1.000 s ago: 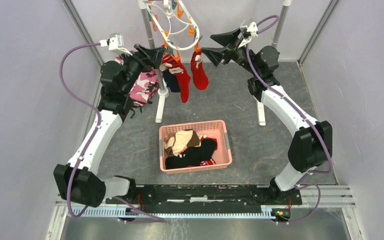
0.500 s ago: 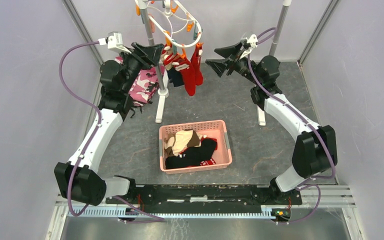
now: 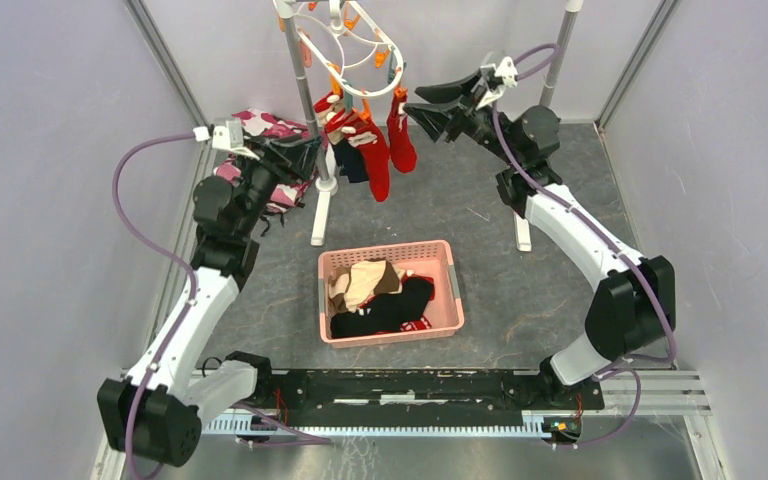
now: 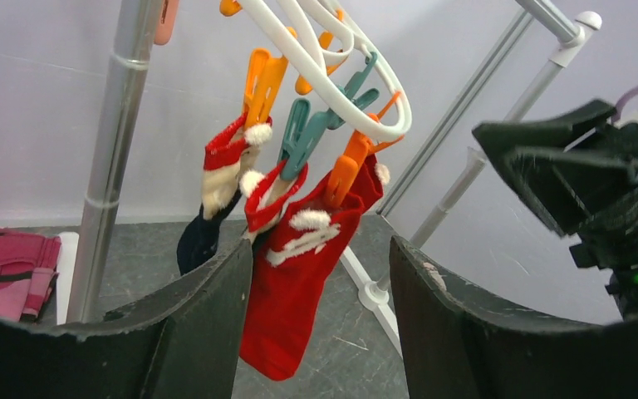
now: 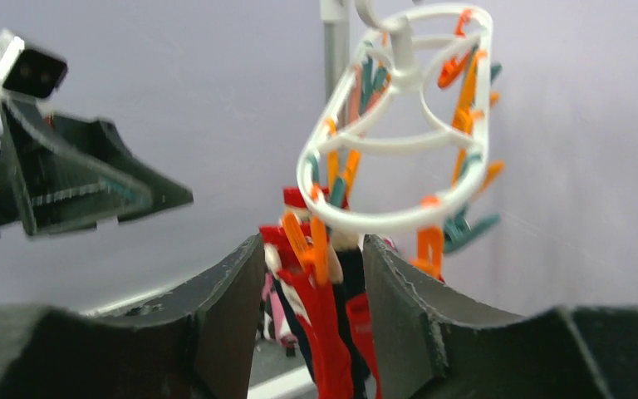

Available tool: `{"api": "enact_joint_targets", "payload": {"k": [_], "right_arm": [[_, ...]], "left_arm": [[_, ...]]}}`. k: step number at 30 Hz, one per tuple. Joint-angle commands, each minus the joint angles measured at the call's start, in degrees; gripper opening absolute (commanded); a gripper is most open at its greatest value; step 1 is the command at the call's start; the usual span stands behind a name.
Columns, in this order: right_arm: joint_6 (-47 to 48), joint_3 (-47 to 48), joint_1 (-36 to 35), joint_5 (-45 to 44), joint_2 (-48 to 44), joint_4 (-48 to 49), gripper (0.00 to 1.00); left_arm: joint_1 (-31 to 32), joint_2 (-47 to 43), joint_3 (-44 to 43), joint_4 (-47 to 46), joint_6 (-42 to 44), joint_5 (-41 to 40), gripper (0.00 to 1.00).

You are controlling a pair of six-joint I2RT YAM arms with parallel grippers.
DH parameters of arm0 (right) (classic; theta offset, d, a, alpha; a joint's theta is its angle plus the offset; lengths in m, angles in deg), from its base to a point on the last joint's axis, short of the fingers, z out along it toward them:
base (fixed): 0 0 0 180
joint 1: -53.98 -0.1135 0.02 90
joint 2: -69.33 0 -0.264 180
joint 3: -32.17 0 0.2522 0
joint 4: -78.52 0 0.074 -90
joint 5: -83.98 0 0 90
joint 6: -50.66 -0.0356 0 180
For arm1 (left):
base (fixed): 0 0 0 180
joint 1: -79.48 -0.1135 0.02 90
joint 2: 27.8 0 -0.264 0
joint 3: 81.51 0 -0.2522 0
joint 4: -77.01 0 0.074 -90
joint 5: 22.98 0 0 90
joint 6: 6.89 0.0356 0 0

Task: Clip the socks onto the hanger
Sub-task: Rotate the hanger at the clothesline.

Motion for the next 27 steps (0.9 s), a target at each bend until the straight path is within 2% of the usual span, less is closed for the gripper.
{"api": "enact_joint_targets", "payload": {"k": [1,8,16,22,27], "right_arm": [[-2.67,7.84,-3.56,-6.48,2.03,-3.11,0.52],[-17.89,-0.03,-7.94,-12.25,-0.1,1.76,0.53],[-39.21,-6.38,-15.06,-30.16,-0.9,3.38,0.5],[-49.26,-11.24,-18.08,-41.75,-1.13,11.07,0.49],[-53.16,-7.62,-19.06,-46.37,2.63,13.43,0.49]], "left_arm": [[-0.23,-6.32,4.9,-2.45,2.26,-2.81,0.68],[-0.23,-12.85,12.23,1.02,2.33,-5.65,0.68],[-0.21,-15.94,14.84,1.51,1.8,-6.67,0.68],[-0.23,-18.69,16.24,2.27,2.28,-8.62,0.68],[-0.23,-20.3,16.72,3.12,2.9,-10.07,0.68]]}}
